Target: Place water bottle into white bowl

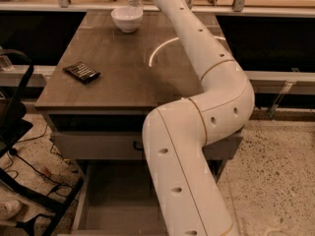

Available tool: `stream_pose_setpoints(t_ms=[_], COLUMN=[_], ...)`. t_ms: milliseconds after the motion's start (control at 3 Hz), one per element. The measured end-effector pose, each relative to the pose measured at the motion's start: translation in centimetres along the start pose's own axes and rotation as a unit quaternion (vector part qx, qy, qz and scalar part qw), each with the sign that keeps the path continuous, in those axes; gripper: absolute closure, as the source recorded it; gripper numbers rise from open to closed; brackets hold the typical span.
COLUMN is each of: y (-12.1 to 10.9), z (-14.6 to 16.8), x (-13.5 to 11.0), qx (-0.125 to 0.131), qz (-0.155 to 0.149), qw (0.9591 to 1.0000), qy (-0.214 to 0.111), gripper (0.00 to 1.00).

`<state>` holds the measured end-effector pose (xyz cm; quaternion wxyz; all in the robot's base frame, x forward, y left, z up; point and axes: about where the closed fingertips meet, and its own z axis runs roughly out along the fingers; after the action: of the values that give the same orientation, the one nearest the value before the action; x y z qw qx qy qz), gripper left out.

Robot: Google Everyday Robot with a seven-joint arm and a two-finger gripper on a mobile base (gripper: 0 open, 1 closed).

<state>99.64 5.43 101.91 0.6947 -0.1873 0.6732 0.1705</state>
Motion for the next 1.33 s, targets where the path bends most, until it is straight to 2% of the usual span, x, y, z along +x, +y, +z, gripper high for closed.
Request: stream_pose_setpoints(t_ms=[667,1333], y=[1.4,3.4], z=[0.4,1.9], x=[-0.3,2.2], qx=[-0.017,-0.034], qz=[0.007,0.025], qw=[0.9998,0.9990], qy=[-0.003,0.011], gripper=[1.00,1.00])
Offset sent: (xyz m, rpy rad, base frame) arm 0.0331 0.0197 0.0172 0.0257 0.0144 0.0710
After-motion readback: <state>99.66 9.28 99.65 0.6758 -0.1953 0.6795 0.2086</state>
